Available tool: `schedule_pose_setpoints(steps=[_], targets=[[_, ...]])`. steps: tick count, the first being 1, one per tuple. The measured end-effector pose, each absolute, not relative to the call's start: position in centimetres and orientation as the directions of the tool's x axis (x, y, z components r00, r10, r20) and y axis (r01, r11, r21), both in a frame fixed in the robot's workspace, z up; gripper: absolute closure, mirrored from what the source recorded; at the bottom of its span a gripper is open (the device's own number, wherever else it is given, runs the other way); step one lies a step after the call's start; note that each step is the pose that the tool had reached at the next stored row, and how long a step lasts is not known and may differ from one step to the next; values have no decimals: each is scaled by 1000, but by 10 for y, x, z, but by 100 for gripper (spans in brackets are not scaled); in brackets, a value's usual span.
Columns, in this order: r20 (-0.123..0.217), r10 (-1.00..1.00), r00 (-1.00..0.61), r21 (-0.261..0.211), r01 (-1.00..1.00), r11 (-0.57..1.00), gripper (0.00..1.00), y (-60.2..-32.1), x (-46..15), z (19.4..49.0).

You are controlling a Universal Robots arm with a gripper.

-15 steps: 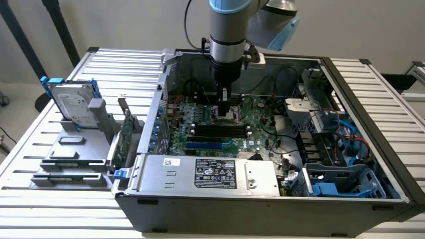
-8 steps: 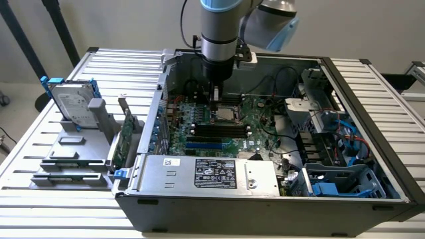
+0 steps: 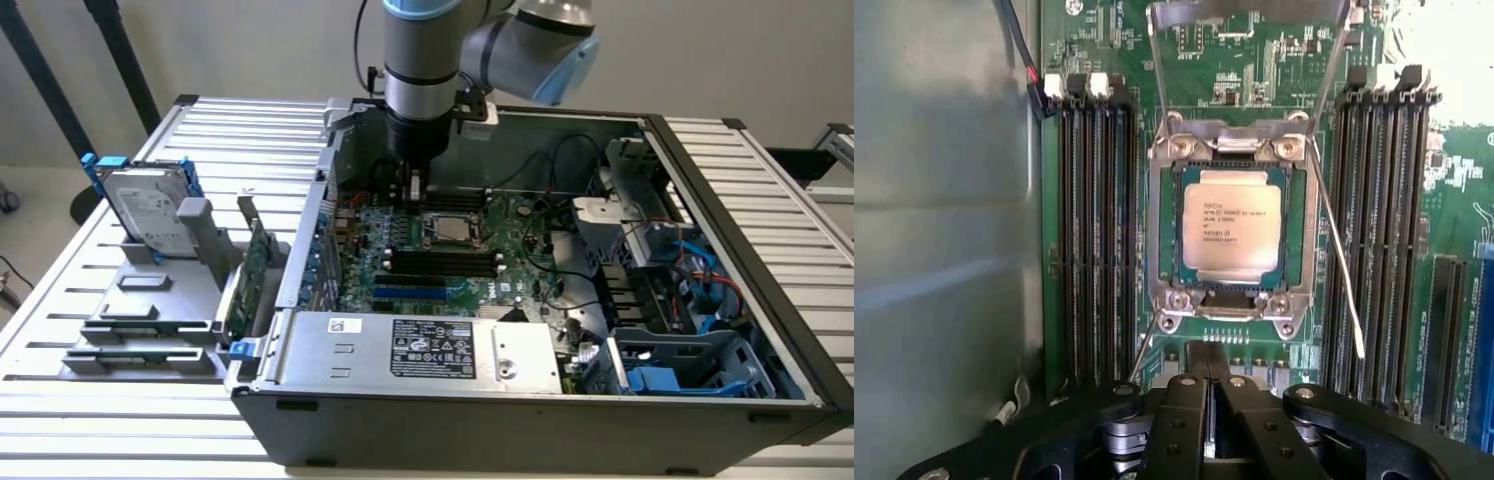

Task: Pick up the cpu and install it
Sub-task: 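Place the cpu into insertion slot, then close the cpu cover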

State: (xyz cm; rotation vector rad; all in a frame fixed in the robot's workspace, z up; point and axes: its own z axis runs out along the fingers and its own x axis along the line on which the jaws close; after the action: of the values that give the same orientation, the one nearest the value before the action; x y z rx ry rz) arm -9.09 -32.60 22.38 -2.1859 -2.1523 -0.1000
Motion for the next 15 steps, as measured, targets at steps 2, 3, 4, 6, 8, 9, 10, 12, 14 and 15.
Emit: schedule_pose_setpoints(steps=[2,3,4,6,8,9,10,12,14,15], targets=[[97,995,16,-6,1000,-15,89,-326,-91,224],[97,995,16,-6,1000,-15,89,-326,-91,224],[97,995,16,-6,1000,-15,89,-326,-91,224],[97,995,16,-6,1000,-15,89,-326,-91,224],[97,995,16,-6,1000,-15,89,-326,-91,224],[97,995,16,-6,1000,-15,89,-326,-91,224],[97,995,16,-6,1000,-15,89,-326,-91,224],[97,995,16,-6,1000,-15,89,-326,-91,224],[97,995,16,-6,1000,-15,89,-326,-91,224],[97,995,16,-6,1000,-15,89,-326,-91,224]])
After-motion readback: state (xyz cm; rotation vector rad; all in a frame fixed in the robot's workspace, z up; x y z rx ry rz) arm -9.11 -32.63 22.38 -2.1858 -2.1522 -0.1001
